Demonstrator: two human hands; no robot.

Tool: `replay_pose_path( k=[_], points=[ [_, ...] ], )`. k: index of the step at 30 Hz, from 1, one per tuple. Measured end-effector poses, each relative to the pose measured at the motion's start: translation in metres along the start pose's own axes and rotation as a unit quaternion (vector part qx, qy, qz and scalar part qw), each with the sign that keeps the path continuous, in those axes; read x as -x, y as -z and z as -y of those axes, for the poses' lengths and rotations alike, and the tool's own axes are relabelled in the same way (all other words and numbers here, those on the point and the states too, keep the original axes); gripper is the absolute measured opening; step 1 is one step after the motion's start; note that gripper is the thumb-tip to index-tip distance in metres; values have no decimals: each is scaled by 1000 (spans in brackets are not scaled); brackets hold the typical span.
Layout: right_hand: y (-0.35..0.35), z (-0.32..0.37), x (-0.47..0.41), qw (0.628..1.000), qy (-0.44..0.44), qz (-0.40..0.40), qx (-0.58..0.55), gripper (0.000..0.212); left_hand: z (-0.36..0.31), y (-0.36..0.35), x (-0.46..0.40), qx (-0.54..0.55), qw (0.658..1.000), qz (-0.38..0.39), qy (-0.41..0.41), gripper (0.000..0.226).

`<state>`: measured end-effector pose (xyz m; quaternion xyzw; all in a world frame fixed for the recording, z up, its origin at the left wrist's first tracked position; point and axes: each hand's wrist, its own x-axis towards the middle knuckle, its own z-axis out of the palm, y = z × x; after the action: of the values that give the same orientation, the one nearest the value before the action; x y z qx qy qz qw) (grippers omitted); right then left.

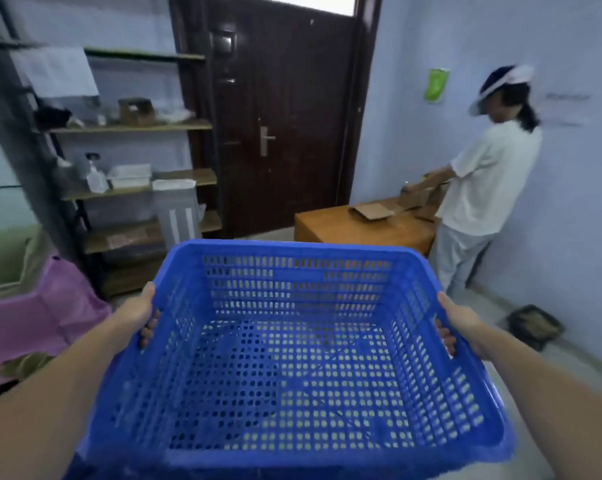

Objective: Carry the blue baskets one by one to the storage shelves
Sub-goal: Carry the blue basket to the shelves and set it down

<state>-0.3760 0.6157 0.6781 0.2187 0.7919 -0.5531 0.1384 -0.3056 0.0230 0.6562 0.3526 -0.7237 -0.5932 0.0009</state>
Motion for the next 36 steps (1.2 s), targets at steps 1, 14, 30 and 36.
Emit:
replay_pose_path(
  k=[1, 14, 30, 36],
  points=[
    [10, -3, 14, 1000, -1, -17, -9, 64, -11, -9, -3, -9, 1000, 17, -10, 66],
    [110, -226, 268, 943, -103, -296, -116, 64, -22, -221, 61, -168, 927, 324, -86, 66],
    [190, -505, 663, 739, -277, -553, -269, 64, 111, -512, 462, -323, 715, 584, -210, 62],
    [197, -557, 731, 666, -314, -607, -299, 63, 152, -586, 571, -345, 648, 636, -238, 65]
  ],
)
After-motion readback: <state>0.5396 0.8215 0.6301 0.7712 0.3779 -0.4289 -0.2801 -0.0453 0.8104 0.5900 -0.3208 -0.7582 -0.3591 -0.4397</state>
